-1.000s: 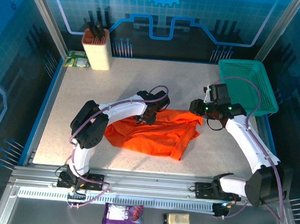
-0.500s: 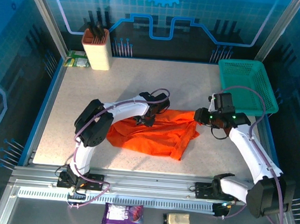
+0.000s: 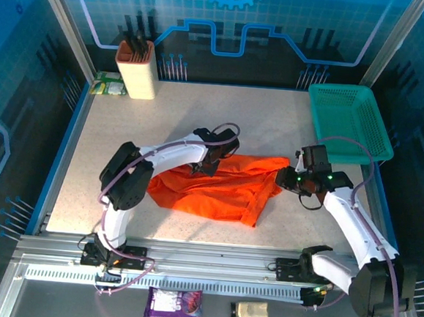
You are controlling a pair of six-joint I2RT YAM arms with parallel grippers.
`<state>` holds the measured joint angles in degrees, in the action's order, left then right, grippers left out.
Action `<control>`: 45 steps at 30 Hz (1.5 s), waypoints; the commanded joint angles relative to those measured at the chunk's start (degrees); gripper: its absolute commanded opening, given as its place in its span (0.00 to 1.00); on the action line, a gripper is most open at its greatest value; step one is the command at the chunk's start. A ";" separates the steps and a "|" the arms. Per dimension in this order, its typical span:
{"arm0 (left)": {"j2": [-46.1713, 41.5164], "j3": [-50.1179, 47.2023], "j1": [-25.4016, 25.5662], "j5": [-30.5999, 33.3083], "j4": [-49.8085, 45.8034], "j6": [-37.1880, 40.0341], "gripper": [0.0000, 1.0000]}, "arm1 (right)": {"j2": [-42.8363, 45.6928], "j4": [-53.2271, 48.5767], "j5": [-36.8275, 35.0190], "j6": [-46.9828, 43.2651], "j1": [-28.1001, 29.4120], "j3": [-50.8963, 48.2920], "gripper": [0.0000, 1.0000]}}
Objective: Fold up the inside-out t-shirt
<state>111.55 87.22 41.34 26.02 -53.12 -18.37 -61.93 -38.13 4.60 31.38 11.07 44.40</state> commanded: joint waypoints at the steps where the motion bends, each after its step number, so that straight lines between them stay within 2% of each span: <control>1: -8.82 -0.76 -2.31 -3.69 1.24 0.22 0.00 | -2.13 1.85 4.14 0.80 -0.79 -2.24 0.42; 7: -19.40 -4.06 -8.26 -15.86 6.12 -1.99 0.00 | -8.44 8.63 8.25 1.58 -0.99 -4.35 0.41; 10: -23.11 -4.97 -11.19 -21.32 7.22 -2.87 0.00 | -10.58 10.32 7.65 2.23 -1.00 -3.50 0.40; 14: -26.39 -5.13 -13.39 -25.89 7.92 -3.64 0.00 | -12.78 11.61 3.77 3.67 -0.82 -1.26 0.38; 18: -29.36 -5.70 -15.29 -30.13 9.14 -4.73 0.00 | -15.22 11.22 -4.52 4.75 -0.82 2.21 0.37; 21: -31.13 -6.11 -16.44 -31.38 9.52 -5.18 0.00 | -17.54 12.21 -9.83 3.63 -1.05 3.97 0.37; 31: -34.61 -8.50 -18.94 -32.54 9.00 -5.34 0.00 | -23.92 13.86 -13.96 -6.38 -1.28 9.65 0.39; 43: -37.43 -10.86 -21.43 -33.13 9.28 -5.78 0.00 | -28.94 15.66 -9.81 -13.26 -5.63 12.59 0.37; 45: -37.59 -11.10 -21.61 -33.44 9.46 -5.89 0.00 | -29.42 16.56 -7.09 -13.75 -6.36 12.74 0.37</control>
<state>75.57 76.95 20.38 -5.91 -44.25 -23.20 -90.30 -23.59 -5.65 19.88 6.15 55.27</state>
